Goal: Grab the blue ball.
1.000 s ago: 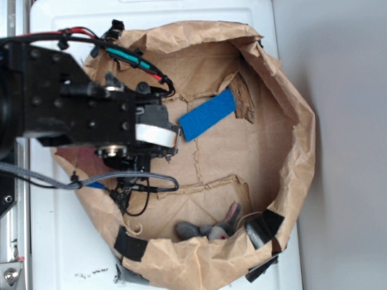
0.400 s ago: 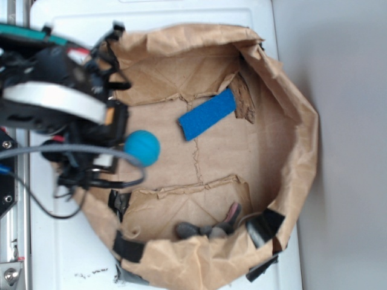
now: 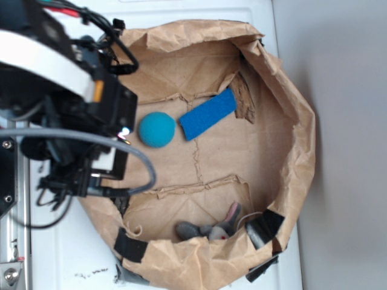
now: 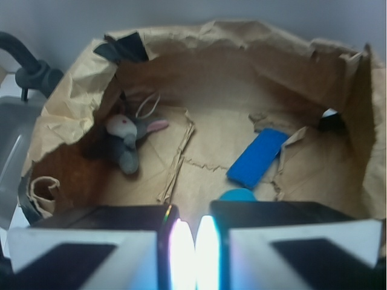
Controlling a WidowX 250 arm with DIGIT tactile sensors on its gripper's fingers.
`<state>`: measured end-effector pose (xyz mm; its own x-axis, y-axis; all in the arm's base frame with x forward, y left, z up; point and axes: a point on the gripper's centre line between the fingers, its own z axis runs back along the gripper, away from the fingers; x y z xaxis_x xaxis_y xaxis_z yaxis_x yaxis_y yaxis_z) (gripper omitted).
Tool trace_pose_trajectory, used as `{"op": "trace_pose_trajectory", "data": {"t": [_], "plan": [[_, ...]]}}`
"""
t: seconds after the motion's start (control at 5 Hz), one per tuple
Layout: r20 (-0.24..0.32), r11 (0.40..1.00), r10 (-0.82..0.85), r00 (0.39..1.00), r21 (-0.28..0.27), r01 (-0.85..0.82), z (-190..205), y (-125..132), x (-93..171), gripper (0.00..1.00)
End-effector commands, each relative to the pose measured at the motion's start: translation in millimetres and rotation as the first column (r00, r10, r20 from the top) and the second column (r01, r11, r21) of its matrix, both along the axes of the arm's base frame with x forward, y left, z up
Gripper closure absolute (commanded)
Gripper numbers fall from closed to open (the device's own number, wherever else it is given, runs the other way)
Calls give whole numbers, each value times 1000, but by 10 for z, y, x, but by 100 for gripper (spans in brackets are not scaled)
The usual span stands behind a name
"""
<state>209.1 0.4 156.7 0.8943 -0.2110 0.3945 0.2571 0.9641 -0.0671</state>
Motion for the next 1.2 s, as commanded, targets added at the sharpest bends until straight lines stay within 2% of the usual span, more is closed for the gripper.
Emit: {"op": "trace_pose_trajectory", "data": {"t": [0.0, 0.4, 0.8, 1.0], "plan": [[-62, 998, -25, 998, 57, 28, -352, 72, 134, 0], [-190, 999, -5, 982, 31, 11, -815, 153, 379, 0], [-286, 996, -30, 958, 76, 54, -1304, 138, 493, 0], [-320, 994, -35, 947, 83, 65, -1428, 176, 496, 0]]}}
